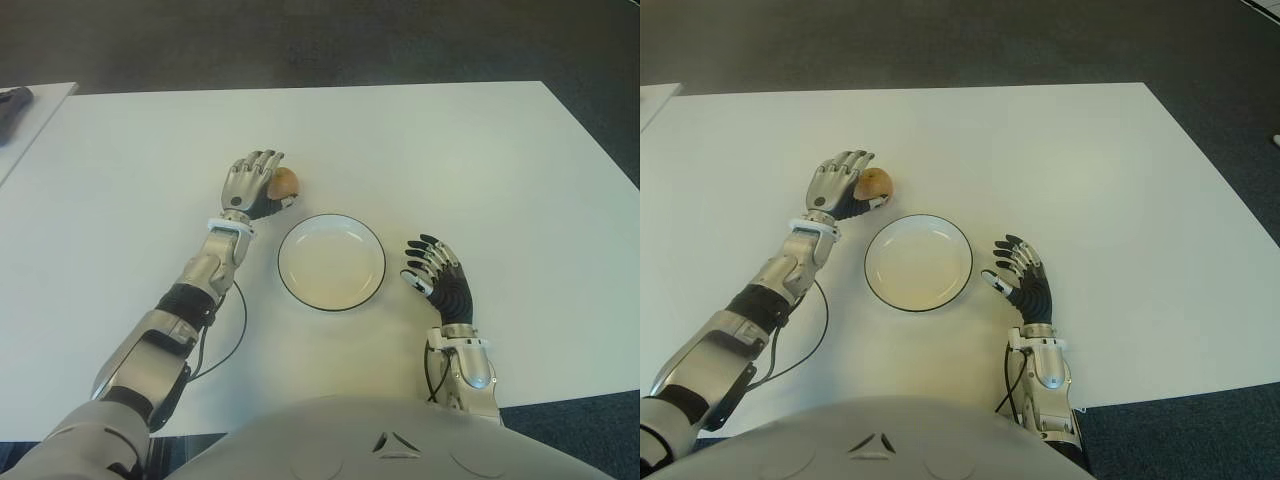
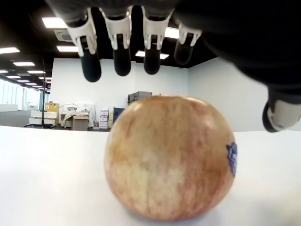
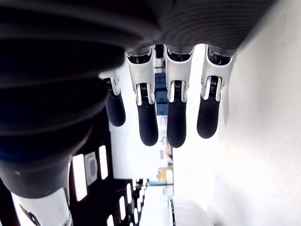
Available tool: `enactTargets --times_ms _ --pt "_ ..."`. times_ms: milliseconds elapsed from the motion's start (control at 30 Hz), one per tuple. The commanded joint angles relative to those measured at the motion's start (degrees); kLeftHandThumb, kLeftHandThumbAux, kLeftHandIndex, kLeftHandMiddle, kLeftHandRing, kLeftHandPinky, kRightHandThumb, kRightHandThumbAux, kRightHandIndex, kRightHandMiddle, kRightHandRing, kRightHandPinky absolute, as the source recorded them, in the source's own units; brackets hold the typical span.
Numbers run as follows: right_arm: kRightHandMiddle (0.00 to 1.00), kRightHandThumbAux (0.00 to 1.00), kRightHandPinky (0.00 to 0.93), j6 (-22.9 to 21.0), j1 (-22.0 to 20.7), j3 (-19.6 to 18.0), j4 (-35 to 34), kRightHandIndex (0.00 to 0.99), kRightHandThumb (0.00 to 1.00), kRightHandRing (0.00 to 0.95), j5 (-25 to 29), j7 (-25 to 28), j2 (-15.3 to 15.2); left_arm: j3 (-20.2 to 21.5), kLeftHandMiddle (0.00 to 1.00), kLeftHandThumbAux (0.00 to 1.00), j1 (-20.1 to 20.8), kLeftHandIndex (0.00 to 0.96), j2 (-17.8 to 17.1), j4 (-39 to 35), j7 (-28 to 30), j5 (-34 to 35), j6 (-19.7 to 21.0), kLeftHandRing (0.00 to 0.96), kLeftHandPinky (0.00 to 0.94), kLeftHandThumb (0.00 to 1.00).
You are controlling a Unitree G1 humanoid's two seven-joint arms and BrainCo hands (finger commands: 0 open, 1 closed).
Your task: Put the apples into the plate.
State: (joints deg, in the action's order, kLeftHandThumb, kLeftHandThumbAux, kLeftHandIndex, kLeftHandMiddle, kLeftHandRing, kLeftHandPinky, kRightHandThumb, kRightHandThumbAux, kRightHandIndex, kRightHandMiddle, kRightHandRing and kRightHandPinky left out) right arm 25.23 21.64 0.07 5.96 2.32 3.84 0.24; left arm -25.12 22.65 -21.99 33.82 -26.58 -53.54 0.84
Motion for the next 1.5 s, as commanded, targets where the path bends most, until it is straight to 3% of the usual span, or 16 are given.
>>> enactTargets --times_ms 33,633,1500 --pt "0.308 0.753 0.345 -2.9 4.3 0.3 5.4 0.209 0.553 0.314 -0.4 -0.2 0.5 -1.1 0.096 0.366 1.4 0.074 1.1 2.8 1.0 0.6 0.3 0.108 0.188 0.360" --pt "0.313 0.767 0.348 -1.5 5.1 0.2 5.3 0.221 0.584 0.315 0.0 -0.1 0.8 -3.3 0.086 0.359 5.4 0.073 4.3 12.0 1.3 3.5 -1.0 0.094 0.167 0.368" --pt "0.348 0.759 0.339 -2.0 5.4 -0.6 4.6 0.219 0.641 0.332 1.2 0.2 0.9 -4.4 0.142 0.396 5.2 0.099 6.8 21.6 -1.6 6.6 -2.9 0.141 0.208 0.375"
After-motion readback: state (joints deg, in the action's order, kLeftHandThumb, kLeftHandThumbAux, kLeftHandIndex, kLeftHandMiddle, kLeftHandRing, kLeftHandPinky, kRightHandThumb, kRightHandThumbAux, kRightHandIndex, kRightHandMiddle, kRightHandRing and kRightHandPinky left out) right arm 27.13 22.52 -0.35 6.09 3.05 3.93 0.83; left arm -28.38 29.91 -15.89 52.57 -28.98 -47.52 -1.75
